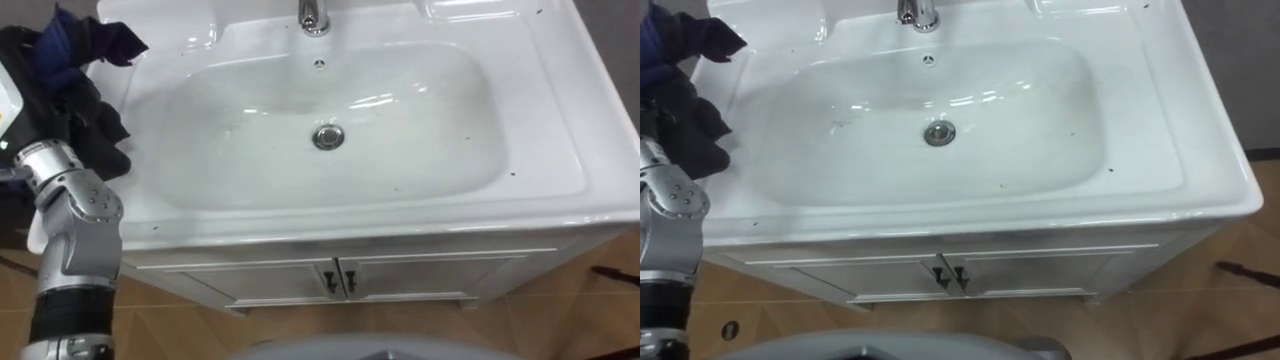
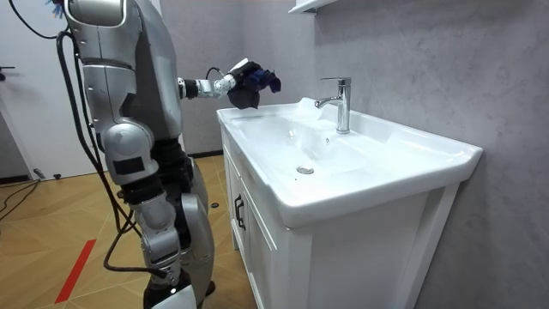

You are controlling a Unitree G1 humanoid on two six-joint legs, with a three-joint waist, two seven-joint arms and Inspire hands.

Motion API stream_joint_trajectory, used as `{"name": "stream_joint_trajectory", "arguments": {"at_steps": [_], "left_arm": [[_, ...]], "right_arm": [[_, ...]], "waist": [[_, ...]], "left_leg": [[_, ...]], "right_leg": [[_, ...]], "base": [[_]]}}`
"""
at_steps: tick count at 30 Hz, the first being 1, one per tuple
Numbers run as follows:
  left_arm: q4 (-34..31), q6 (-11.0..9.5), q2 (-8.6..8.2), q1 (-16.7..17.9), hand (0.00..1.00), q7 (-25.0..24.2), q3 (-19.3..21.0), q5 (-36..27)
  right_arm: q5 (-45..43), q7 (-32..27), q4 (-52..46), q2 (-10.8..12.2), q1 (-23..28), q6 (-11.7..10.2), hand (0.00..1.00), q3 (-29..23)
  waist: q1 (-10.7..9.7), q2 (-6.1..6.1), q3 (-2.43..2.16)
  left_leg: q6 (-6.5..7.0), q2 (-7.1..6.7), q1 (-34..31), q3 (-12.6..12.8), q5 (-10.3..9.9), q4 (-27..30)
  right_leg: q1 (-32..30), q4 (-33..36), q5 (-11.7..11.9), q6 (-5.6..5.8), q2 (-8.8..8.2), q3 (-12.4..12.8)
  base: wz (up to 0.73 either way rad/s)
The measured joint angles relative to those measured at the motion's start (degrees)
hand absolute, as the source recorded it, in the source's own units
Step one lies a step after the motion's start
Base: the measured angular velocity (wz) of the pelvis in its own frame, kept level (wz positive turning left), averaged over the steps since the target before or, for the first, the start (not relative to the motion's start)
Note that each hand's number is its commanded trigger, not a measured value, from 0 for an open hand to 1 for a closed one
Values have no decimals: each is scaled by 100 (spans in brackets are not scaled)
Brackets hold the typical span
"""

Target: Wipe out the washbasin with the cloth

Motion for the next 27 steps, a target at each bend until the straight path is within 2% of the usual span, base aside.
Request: {"name": "stream_joint_trajectory", "arguments": {"at_steps": [5, 7, 13, 17, 27], "left_arm": [[306, 53, -20, 198, 100, -1, -28, 1], [465, 111, -41, 210, 100, -6, -64, 1], [936, 172, -40, 208, 100, -17, -94, -2], [1008, 178, -40, 208, 100, -18, -94, -1], [1013, 342, -40, 208, 100, -101, -96, 1]], "right_arm": [[114, 4, -4, 20, 37, 94, 0, 57], [169, 4, -96, 33, 54, 130, 0, 62], [160, -46, -181, 50, 73, 176, 0, 71], [163, -92, -183, 51, 90, 188, 0, 71], [169, -78, -187, 53, 88, 244, 0, 170]], "waist": [[-1, -94, 1], [3, -147, 19], [-32, -115, 18], [-32, -105, 15], [-134, -108, 14]], "left_leg": [[0, -10, 6, -3, 0, -5], [2, -20, -1, -3, -2, -1], [42, -79, -6, -3, -25, 3], [63, -83, -15, -1, -37, 2], [63, -83, -15, 3, -37, -3]], "right_leg": [[52, 0, 1, -1, -15, -68], [57, -5, 0, 1, -28, -87], [27, 4, -14, 58, -89, -83], [2, 14, -9, 71, -95, -69], [2, 7, -8, 72, -91, -66]], "base": [[6], [6], [0], [0], [0]]}}
